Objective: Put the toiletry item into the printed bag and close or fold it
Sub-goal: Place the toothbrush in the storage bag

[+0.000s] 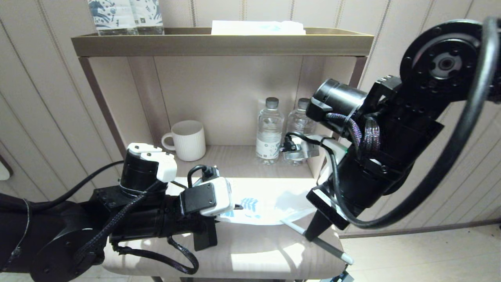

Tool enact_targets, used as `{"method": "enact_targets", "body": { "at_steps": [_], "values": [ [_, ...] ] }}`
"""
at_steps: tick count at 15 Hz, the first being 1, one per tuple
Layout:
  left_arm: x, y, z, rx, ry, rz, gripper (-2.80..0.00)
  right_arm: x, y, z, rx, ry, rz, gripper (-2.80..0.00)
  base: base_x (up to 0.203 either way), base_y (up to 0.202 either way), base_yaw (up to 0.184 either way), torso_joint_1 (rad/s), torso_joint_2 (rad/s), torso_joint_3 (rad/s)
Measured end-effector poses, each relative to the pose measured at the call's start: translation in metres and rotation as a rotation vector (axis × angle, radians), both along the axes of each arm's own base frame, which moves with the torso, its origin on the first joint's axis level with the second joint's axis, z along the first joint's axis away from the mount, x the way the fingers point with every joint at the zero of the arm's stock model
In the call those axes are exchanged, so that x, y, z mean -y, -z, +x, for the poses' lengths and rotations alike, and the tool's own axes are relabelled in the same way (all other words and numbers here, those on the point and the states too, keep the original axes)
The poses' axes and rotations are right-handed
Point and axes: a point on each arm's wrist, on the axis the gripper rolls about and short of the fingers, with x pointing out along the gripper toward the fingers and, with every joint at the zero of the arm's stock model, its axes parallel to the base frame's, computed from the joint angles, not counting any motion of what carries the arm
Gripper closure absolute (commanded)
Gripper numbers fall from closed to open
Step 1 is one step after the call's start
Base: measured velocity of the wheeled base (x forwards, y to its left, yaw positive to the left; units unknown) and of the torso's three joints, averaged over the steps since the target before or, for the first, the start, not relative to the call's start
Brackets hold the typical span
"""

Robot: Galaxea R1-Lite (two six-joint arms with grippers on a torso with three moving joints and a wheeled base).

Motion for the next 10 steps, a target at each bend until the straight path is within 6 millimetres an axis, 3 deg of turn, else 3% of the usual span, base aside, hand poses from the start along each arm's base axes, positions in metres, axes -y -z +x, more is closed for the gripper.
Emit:
{"method": "enact_targets", "body": {
  "at_steps": [5, 10],
  "values": [
    [0.002, -0.001, -0.009, 0.001, 0.025, -0.001, 0.0, -0.006, 0.007, 0.015, 0.013, 0.004, 0.052, 0.0, 0.0, 0.0, 0.0, 0.0, 0.0, 0.0],
    [0.007, 0.001, -0.019, -0.001, 0.061, 0.007, 0.0, 0.002, 0.007, 0.024, 0.026, 0.041, 0.061, 0.0, 0.0, 0.0, 0.0, 0.0, 0.0, 0.0]
  ]
}}
